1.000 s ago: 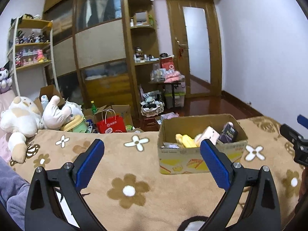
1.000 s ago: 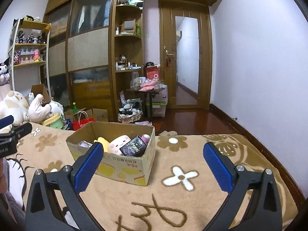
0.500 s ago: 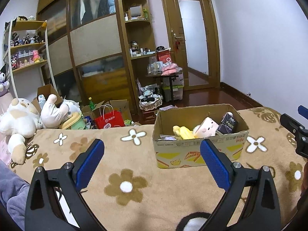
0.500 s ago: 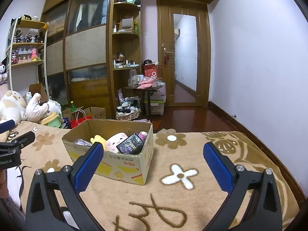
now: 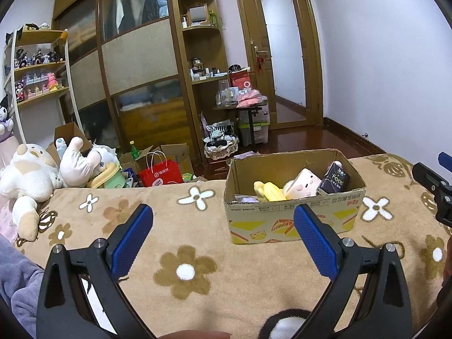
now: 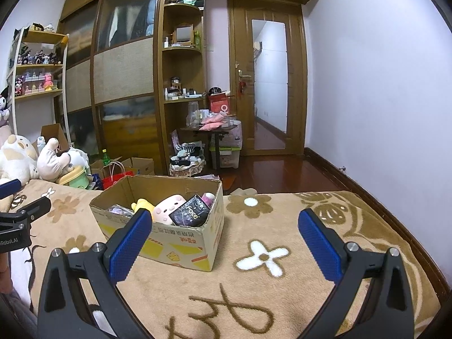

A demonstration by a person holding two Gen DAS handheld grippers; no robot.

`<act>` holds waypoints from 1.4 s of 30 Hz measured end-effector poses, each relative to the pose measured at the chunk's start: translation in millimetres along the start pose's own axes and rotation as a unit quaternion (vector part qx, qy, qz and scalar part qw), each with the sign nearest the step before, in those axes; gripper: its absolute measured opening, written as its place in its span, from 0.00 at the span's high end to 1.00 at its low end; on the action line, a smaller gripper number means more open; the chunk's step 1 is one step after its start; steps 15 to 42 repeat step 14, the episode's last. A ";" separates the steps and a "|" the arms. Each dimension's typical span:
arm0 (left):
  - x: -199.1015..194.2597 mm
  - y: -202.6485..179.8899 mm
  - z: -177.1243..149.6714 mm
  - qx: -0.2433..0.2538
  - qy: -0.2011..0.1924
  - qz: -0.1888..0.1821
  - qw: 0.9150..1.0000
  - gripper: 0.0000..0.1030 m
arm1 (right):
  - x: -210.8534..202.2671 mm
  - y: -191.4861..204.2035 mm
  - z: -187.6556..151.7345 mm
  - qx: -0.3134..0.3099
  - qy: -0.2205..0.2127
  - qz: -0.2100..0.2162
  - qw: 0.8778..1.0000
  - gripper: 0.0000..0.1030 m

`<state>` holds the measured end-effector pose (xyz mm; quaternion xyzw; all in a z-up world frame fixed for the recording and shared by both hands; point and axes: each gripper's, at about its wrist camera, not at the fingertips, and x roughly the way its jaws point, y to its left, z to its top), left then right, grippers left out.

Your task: Organize soft objects

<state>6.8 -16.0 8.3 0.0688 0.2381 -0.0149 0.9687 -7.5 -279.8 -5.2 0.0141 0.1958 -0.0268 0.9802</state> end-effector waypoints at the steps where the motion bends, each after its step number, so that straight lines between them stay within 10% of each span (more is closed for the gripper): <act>1: 0.6 0.0 0.4 0.000 0.000 0.000 1.000 0.04 | -0.2 0.1 -0.1 0.001 0.001 0.000 1.000 0.00; 42: 1.3 2.2 0.4 -0.002 0.002 0.000 1.000 0.04 | 0.8 0.6 -4.1 0.004 0.002 -0.008 1.000 0.00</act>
